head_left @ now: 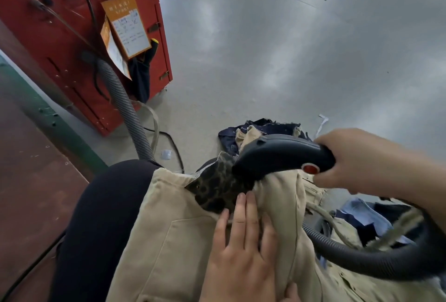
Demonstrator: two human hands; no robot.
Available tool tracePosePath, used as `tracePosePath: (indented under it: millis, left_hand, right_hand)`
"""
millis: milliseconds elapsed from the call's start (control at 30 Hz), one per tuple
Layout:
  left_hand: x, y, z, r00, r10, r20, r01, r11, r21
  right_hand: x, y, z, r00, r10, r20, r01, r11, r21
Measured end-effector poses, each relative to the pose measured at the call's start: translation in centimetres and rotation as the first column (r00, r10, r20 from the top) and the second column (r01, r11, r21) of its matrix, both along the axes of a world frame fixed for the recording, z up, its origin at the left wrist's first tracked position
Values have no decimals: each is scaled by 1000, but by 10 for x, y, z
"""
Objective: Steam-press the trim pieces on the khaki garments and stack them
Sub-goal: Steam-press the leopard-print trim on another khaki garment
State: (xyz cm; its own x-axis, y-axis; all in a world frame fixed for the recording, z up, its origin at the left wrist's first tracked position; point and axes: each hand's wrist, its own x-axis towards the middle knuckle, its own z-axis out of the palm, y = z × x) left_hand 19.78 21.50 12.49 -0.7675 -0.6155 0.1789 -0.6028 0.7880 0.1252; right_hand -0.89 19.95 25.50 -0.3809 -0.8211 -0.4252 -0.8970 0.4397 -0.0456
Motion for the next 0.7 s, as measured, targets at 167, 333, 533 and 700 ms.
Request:
tracePosePath:
  millis: [167, 333, 533, 700]
  left_hand:
    - [0, -6, 5, 997, 47, 58, -53, 994, 94]
    - [1, -5, 8, 997, 25, 68, -31, 995, 91]
    - [2, -2, 7, 996, 30, 83, -36, 997, 71]
    - [3, -2, 12, 998, 45, 35, -50, 986, 159]
  right_hand:
    - [3, -38, -3, 994, 45, 103, -45, 999, 0]
    - [-3, -49, 11, 991, 44, 129, -46, 999, 16]
    - [-39, -40, 22, 963, -243, 114, 263, 936, -232]
    - [-44, -19, 32, 972, -192, 139, 220, 947, -232]
